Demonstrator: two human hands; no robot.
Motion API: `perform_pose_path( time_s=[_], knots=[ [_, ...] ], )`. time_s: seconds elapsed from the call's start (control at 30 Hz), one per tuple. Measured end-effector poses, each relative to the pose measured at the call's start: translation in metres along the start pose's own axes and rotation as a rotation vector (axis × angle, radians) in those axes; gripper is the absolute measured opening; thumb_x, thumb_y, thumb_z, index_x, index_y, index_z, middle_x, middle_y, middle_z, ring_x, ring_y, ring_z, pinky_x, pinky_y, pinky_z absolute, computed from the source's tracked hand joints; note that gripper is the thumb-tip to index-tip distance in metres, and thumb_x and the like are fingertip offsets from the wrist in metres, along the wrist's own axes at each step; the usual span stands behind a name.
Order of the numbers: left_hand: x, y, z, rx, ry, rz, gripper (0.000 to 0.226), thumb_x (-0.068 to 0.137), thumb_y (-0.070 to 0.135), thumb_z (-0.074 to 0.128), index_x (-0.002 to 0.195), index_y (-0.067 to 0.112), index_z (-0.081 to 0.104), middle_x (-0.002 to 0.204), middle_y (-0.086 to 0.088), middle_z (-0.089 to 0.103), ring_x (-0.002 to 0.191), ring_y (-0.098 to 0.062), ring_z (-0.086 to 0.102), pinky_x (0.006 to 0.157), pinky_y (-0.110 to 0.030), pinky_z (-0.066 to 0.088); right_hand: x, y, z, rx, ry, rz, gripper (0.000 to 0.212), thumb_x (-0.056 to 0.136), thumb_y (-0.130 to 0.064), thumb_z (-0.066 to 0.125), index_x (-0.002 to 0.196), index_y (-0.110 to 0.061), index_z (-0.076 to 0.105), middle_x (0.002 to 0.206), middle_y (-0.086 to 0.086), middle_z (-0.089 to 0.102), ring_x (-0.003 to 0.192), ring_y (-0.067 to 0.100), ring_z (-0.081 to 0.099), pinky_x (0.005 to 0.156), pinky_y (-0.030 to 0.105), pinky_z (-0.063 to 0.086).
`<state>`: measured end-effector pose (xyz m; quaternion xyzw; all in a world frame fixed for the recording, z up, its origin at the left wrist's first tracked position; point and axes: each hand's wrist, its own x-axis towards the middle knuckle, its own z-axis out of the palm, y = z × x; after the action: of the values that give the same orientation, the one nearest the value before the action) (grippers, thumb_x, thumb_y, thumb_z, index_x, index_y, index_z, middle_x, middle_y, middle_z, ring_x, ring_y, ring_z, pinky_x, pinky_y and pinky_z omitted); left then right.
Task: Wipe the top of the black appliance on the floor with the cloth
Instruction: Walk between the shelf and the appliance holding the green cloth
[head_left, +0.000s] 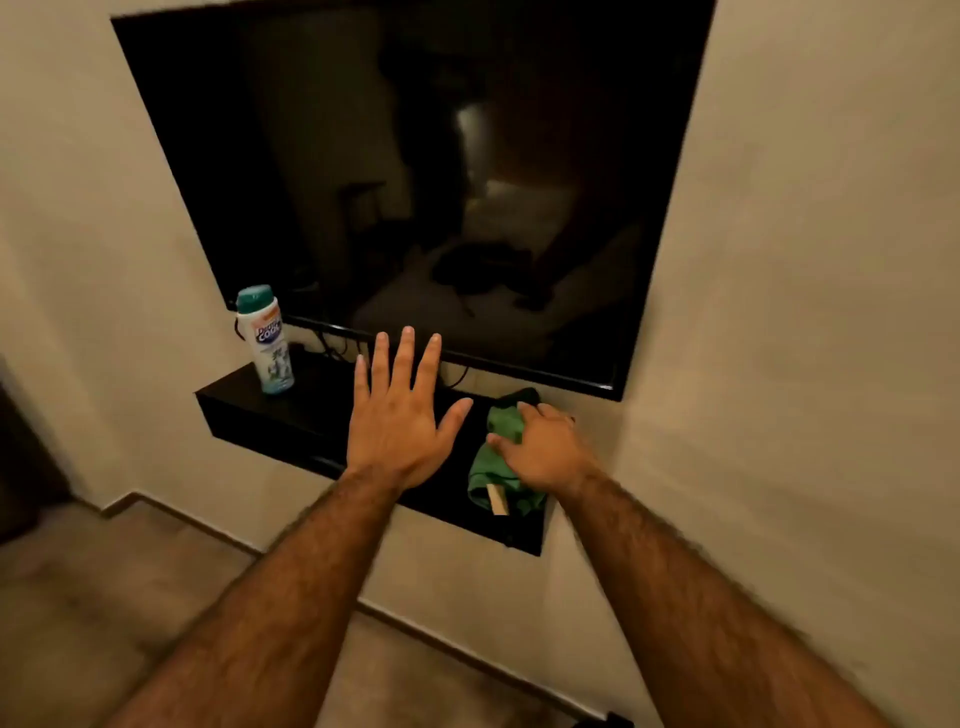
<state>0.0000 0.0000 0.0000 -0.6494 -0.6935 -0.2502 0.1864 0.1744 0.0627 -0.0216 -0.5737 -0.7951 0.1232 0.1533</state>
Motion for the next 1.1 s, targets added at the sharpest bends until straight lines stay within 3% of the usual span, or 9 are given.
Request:
perform_pose_path(
  time_s=[0.17, 0.37, 0.67, 0.9, 1.1],
  knots=[
    [0.005, -0.025, 0.046, 0.029, -0.019, 0.008, 0.076, 0.091, 0.065, 0.024, 0.153, 0.024, 0.008, 0.163, -0.010, 0.009, 0.149, -0.030, -0.004, 0.119, -0.052, 0.002, 0.042, -0.002, 0.044, 0.017, -0.057, 0.169, 0.085, 0.086, -0.067, 0.037, 0.150, -0.019, 0.011, 0.161, 0.013, 0.006, 0.145, 0.037, 0.004, 0.117, 0.049, 0.009],
    [0.004, -0.040, 0.087, 0.016, -0.067, 0.019, 0.076, 0.091, 0.065, 0.023, 0.153, 0.025, 0.007, 0.163, -0.010, 0.008, 0.149, -0.029, -0.006, 0.119, -0.053, 0.003, 0.067, 0.003, 0.076, -0.075, -0.053, 0.221, 0.083, 0.086, -0.069, 0.030, 0.151, -0.023, 0.004, 0.161, 0.012, 0.002, 0.146, 0.037, -0.003, 0.116, 0.049, -0.003],
    [-0.013, -0.044, 0.097, 0.012, -0.096, -0.003, 0.073, 0.093, 0.063, 0.022, 0.153, 0.025, 0.007, 0.163, -0.010, 0.009, 0.149, -0.029, -0.006, 0.119, -0.052, 0.001, 0.055, 0.005, 0.077, -0.122, 0.029, 0.007, 0.058, 0.095, -0.026, 0.037, 0.148, -0.010, 0.021, 0.156, 0.016, 0.023, 0.143, 0.035, 0.019, 0.118, 0.044, 0.014],
    [-0.034, 0.003, 0.078, -0.006, -0.113, 0.020, 0.073, 0.093, 0.062, 0.020, 0.154, 0.024, 0.008, 0.163, -0.011, 0.008, 0.149, -0.029, -0.007, 0.119, -0.051, 0.000, 0.002, 0.038, 0.053, 0.134, 0.154, 0.062, 0.049, 0.097, -0.023, 0.035, 0.145, -0.011, 0.030, 0.153, 0.013, 0.034, 0.140, 0.028, 0.030, 0.116, 0.043, 0.021],
    [-0.055, 0.074, 0.063, -0.041, -0.091, 0.083, 0.072, 0.093, 0.059, 0.024, 0.153, 0.022, 0.013, 0.162, -0.013, 0.013, 0.149, -0.032, -0.002, 0.119, -0.052, 0.001, -0.055, 0.087, 0.014, 0.433, 0.285, 0.170, 0.042, 0.098, -0.023, 0.036, 0.138, -0.014, 0.044, 0.139, 0.013, 0.053, 0.126, 0.032, 0.049, 0.104, 0.038, 0.039]
  ],
)
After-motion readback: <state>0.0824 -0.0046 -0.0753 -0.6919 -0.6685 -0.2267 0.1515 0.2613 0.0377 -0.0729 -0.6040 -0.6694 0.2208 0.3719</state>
